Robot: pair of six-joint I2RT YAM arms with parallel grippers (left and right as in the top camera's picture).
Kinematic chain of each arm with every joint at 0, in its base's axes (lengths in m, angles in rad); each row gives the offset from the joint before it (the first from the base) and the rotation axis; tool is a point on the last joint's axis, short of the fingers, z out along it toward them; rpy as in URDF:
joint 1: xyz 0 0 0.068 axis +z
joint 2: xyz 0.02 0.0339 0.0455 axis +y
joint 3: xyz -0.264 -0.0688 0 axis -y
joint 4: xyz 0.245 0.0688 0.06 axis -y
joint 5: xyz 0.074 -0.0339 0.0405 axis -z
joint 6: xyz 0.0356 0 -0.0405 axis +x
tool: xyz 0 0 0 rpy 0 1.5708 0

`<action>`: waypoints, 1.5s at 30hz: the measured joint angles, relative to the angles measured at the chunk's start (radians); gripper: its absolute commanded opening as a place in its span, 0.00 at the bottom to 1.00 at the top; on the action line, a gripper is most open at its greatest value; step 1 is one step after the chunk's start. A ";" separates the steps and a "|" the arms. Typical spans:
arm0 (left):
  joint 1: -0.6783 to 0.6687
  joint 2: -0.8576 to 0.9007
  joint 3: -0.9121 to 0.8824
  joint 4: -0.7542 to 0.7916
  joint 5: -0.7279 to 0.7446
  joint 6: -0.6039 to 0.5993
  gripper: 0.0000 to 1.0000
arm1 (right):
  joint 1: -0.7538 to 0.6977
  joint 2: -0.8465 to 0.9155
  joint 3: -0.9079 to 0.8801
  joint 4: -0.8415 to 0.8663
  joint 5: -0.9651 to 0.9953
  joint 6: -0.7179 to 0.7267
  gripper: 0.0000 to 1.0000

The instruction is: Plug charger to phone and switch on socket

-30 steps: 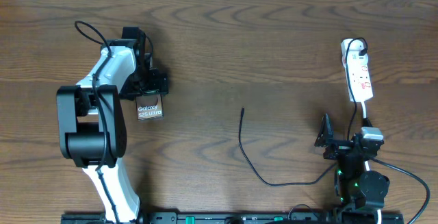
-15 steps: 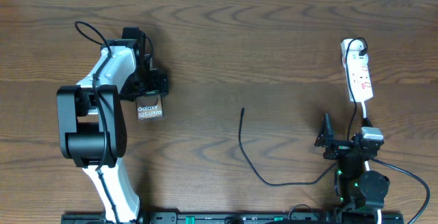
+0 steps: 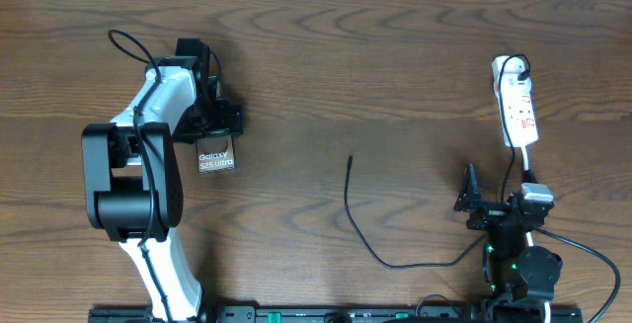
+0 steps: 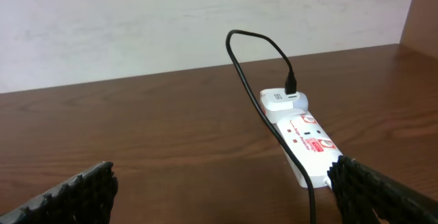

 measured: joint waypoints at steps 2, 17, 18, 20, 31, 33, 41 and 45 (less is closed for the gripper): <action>0.000 0.000 0.000 0.000 0.000 0.000 0.98 | 0.000 0.000 0.000 0.000 0.000 0.000 0.99; 0.000 0.000 0.000 -0.003 0.000 0.001 0.97 | 0.000 0.000 0.000 0.000 0.000 0.000 0.99; 0.000 0.000 0.000 -0.003 0.000 0.001 0.96 | 0.000 0.000 0.000 0.000 0.000 0.000 0.99; 0.000 0.000 0.000 -0.003 0.000 0.003 0.95 | 0.000 0.000 0.000 0.000 0.000 0.000 0.99; 0.000 0.000 0.000 -0.003 0.000 0.003 0.93 | 0.000 0.000 0.000 0.000 0.000 0.000 0.99; 0.000 0.000 0.000 -0.003 -0.001 0.003 0.92 | 0.000 0.000 0.000 0.000 0.000 0.000 0.99; 0.000 0.000 0.000 -0.003 -0.001 0.003 0.91 | 0.000 0.000 0.000 0.000 0.000 0.000 0.99; 0.000 0.000 0.000 -0.003 -0.001 0.003 0.90 | 0.000 0.000 0.000 0.000 0.000 0.000 0.99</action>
